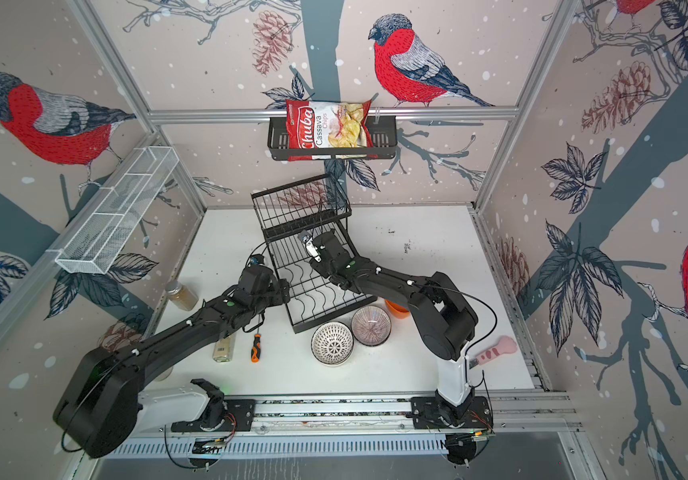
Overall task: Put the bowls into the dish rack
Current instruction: 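Lower the white bowl upright into the lower rack slots with the right gripper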
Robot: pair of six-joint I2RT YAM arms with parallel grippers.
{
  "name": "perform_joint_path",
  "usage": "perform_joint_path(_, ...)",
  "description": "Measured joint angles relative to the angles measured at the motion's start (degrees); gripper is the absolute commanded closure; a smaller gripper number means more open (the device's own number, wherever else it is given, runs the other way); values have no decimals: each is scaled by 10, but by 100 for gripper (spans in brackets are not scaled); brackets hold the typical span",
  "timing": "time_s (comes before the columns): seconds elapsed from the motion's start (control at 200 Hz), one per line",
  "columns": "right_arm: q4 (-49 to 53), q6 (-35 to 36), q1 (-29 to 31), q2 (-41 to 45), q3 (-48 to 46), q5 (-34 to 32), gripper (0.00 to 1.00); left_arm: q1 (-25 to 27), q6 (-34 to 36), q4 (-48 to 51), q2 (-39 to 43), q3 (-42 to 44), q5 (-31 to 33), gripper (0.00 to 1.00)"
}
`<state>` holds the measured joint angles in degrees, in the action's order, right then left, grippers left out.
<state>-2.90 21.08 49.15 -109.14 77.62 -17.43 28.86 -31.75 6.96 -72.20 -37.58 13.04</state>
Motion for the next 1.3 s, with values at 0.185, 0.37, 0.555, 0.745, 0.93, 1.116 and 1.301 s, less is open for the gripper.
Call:
perform_joint_path(0.185, -45, 46, 3, -19, 1, -28, 57, 0, -14, -1, -24, 4, -11, 17)
perform_joint_path(0.37, -67, 95, 4, -52, 9, -37, 57, 0, -19, -3, -34, 5, -11, 17)
perform_joint_path(0.555, -105, 151, 5, -87, 11, -60, 55, 0, -23, -3, -52, 8, -15, 17)
perform_joint_path(0.745, -149, 196, 2, -104, 11, -79, 52, 0, -29, -3, -69, 9, -24, 17)
perform_joint_path(0.93, -181, 233, 0, -124, 21, -87, 51, 0, -30, -3, -77, 10, -26, 17)
perform_joint_path(1.116, -234, 288, -1, -162, 32, -109, 47, 0, -37, -4, -78, 18, -30, 17)
perform_joint_path(1.301, -262, 327, -12, -199, 61, -121, 44, 1, -42, -8, -76, 24, -36, 17)
